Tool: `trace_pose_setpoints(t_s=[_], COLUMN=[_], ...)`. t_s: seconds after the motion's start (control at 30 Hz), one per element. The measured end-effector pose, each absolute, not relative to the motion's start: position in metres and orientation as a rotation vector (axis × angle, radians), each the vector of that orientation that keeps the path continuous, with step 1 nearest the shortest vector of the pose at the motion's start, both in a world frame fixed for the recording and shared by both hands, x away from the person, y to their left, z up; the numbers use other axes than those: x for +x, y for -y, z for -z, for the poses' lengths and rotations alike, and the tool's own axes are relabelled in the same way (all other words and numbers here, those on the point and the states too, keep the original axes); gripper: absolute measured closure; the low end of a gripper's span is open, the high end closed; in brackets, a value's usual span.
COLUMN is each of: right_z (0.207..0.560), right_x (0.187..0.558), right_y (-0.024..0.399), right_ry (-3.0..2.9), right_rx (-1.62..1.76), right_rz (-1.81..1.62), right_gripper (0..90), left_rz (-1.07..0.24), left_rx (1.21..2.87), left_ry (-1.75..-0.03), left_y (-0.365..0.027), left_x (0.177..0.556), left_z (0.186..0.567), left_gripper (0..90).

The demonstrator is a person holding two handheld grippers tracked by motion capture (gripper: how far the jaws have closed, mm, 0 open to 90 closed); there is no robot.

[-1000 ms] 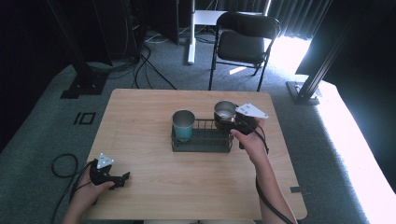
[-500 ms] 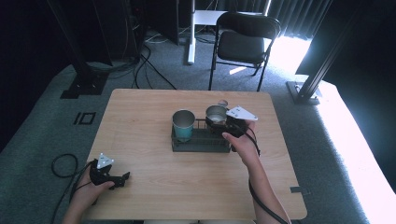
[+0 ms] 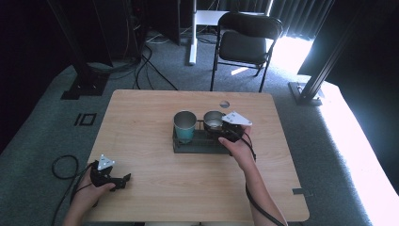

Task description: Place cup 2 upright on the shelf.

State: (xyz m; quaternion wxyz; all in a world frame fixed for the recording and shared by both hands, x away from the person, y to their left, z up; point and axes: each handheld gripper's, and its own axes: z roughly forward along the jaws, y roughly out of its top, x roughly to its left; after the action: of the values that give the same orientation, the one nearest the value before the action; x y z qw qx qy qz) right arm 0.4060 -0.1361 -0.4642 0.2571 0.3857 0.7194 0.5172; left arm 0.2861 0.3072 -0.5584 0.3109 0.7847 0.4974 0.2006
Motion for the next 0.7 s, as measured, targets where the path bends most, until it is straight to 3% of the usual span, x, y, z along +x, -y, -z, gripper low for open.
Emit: trace_pose_setpoints(t_s=[0.7], right_z=[0.487], right_x=[0.408], right_y=[0.132], right_ry=[-1.981], right_rx=[1.056], right_rz=[-1.361], right_gripper=[14.6], left_rz=[-0.53], left_rx=[2.072], left_ry=[-1.313], left_y=[-0.307], left_x=[0.286], left_z=[0.558], left_gripper=[0.4])
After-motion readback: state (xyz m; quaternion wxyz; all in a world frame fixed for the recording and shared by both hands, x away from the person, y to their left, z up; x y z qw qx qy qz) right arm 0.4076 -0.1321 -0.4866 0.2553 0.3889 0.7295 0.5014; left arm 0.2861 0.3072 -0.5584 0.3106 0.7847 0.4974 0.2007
